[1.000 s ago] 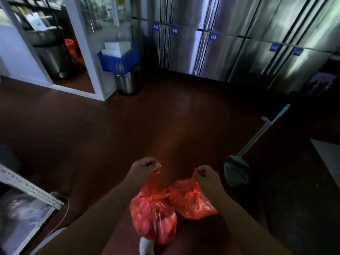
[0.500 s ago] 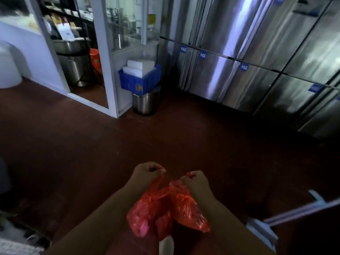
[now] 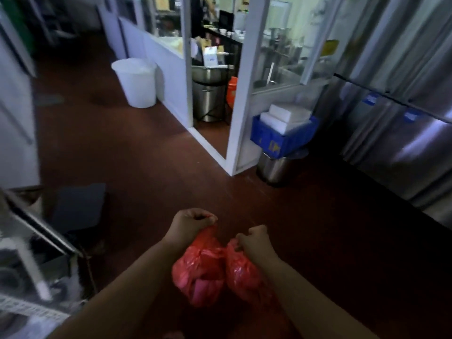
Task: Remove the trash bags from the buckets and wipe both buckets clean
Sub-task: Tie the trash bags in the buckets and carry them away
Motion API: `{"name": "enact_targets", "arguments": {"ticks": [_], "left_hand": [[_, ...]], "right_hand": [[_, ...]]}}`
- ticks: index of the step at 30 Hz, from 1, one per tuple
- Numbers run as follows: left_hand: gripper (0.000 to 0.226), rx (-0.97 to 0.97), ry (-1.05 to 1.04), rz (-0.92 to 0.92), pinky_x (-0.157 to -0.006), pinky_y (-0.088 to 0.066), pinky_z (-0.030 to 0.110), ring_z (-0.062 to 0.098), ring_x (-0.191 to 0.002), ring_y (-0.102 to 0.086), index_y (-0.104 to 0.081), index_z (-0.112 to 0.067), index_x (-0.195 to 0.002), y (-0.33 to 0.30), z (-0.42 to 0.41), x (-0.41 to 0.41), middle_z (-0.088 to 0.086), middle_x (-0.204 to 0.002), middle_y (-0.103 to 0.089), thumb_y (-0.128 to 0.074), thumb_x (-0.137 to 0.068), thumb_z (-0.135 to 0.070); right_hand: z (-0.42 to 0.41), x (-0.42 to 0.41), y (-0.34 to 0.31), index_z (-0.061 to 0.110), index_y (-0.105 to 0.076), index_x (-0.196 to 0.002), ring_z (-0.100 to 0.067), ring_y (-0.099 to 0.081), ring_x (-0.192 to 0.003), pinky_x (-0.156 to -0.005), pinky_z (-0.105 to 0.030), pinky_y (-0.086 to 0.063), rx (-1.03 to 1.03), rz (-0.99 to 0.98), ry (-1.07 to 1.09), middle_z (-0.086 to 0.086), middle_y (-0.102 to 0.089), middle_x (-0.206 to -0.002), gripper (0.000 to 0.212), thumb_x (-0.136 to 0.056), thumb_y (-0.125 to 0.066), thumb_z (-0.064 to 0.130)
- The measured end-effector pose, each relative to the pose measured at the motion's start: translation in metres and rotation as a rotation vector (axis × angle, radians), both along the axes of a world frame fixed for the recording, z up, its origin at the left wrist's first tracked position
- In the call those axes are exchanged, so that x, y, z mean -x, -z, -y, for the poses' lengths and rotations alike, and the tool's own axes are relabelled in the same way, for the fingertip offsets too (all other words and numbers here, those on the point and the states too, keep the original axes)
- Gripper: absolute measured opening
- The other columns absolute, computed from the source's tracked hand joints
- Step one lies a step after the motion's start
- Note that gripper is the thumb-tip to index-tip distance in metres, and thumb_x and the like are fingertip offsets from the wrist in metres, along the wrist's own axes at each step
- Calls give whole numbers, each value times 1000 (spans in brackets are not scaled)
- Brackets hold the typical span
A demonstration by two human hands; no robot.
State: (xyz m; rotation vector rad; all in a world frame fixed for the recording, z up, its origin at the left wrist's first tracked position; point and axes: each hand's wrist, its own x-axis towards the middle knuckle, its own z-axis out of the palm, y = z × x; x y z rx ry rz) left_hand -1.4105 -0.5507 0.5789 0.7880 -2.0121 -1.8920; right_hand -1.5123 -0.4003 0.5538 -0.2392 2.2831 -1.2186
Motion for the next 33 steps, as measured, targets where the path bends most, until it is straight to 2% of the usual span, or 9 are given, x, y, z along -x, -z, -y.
{"name": "enact_targets", "arguments": {"ticks": [1, 5, 12, 17, 19, 24, 26, 30, 33], "left_hand": [[17, -4, -26, -7, -62, -48, 9, -3, -64, -64, -73, -17, -73, 0, 17, 12, -9, -68, -72, -71, -78, -1], [14, -50, -113, -33, -58, -50, 15, 4, -63, -65, -74, -15, -73, 3, 94, 64, -1, -68, -73, -72, -77, -2], [11, -35, -43, -23, -55, -49, 16, 5, -60, -65, -74, -14, -75, -9, 247, 149, 0, -66, -71, -71, -79, -4], [15, 59, -71, 35, -51, -49, 17, 3, -57, -65, -73, -20, -73, -12, 362, 195, -4, -64, -71, -71, -80, -7], [16, 184, -101, 107, -58, -54, 22, 5, -60, -65, -73, -23, -72, -9, 411, 212, -4, -65, -71, -71, -80, -10], [27, 324, 91, 407, -58, -45, 20, 8, -61, -56, -71, -10, -76, 4, 526, 264, 2, -69, -65, -61, -90, -30], [29, 243, 99, 418, -52, -43, 17, 3, -55, -52, -69, -15, -70, 4, 566, 291, -5, -61, -61, -58, -91, -33], [32, -51, -215, 245, -48, -39, 20, 6, -48, -47, -61, -16, -64, -3, 649, 357, -5, -52, -53, -55, -93, -28], [34, -133, -438, 197, -42, -36, 16, 4, -41, -45, -61, -13, -61, 1, 701, 396, -4, -47, -53, -55, -94, -19]], "right_hand": [[21, 13, -1, -2, -48, -104, -21, -68, -80, -77, -31, -55, 32, -2, 7, -19, -60, -92, 29, -81, -64, 7], [107, 68, -4, 7, -51, -95, 2, -55, -52, -48, -6, -40, 78, -49, -181, -3, -57, -73, 25, -78, -68, 0], [287, 130, -11, -17, -58, -113, 11, -57, -51, -55, -4, -41, 164, 35, -385, -7, -66, -78, 26, -88, -49, -15], [396, 194, -22, -5, -66, -100, -14, -57, -79, -67, -16, -45, 148, 84, -429, -14, -66, -89, 15, -89, -60, 4], [438, 227, -21, 4, -66, -85, -9, -55, -68, -58, -13, -43, 165, 121, -428, -6, -63, -77, 5, -88, -63, 7], [556, 309, -1, 22, -64, -68, 7, -55, -53, -56, -9, -45, 174, 84, -507, 8, -62, -64, 25, -87, -63, 5], [606, 341, 7, 25, -64, -65, 8, -55, -53, -57, -9, -44, 170, 54, -567, 13, -62, -59, 30, -85, -64, 3], [706, 417, 11, 27, -65, -68, -9, -59, -70, -70, -27, -48, 180, 10, -667, 8, -65, -69, 22, -82, -69, 10], [773, 476, -1, 24, -59, -78, -8, -56, -72, -64, -13, -45, 212, -61, -614, 3, -62, -76, 20, -81, -63, 5]]}}
